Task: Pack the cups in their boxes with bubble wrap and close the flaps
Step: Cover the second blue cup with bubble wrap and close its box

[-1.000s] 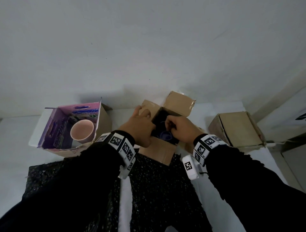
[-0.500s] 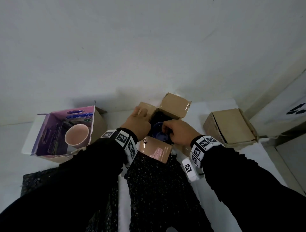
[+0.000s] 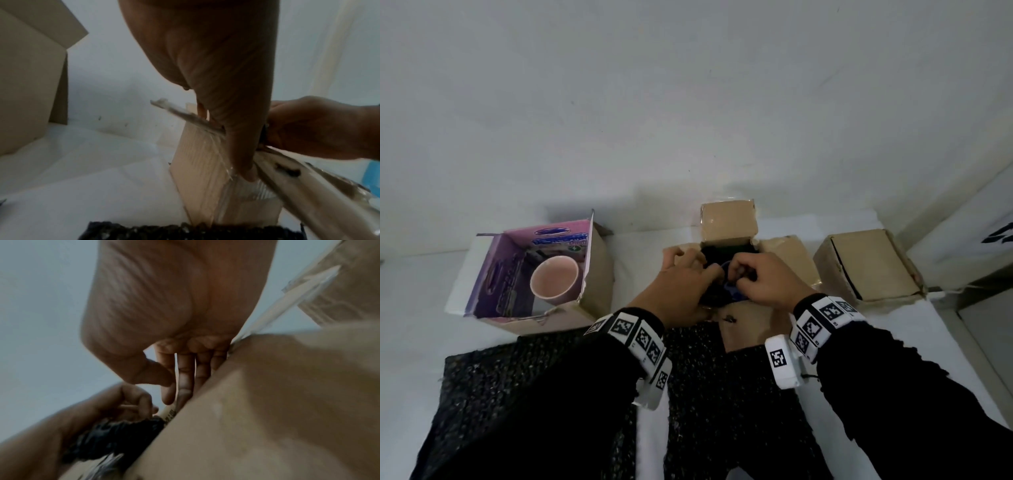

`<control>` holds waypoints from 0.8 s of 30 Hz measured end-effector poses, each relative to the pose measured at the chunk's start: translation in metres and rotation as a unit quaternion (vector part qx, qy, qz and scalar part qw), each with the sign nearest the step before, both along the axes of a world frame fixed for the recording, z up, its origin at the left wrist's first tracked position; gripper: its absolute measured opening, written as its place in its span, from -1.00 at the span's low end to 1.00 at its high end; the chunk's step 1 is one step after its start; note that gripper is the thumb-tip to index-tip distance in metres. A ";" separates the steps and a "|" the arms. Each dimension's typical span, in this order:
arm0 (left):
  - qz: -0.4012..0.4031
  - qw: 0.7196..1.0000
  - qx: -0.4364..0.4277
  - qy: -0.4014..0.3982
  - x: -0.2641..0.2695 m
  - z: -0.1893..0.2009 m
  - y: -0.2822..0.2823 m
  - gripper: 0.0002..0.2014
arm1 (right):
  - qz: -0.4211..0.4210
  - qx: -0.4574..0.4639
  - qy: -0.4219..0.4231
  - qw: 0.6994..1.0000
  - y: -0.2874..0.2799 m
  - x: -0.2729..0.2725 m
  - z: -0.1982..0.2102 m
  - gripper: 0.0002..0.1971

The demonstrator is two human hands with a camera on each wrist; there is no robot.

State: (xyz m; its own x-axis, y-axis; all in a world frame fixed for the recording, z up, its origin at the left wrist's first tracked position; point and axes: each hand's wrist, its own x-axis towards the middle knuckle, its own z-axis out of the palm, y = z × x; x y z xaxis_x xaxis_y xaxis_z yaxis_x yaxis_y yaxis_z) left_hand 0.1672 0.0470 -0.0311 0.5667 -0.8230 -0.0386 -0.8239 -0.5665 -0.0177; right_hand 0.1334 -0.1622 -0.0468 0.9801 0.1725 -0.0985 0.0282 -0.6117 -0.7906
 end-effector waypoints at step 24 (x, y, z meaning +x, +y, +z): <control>0.049 0.991 -0.042 0.114 0.009 -0.009 -0.002 -0.30 | 0.020 -0.052 -0.063 0.996 -0.004 -0.013 0.002 -0.74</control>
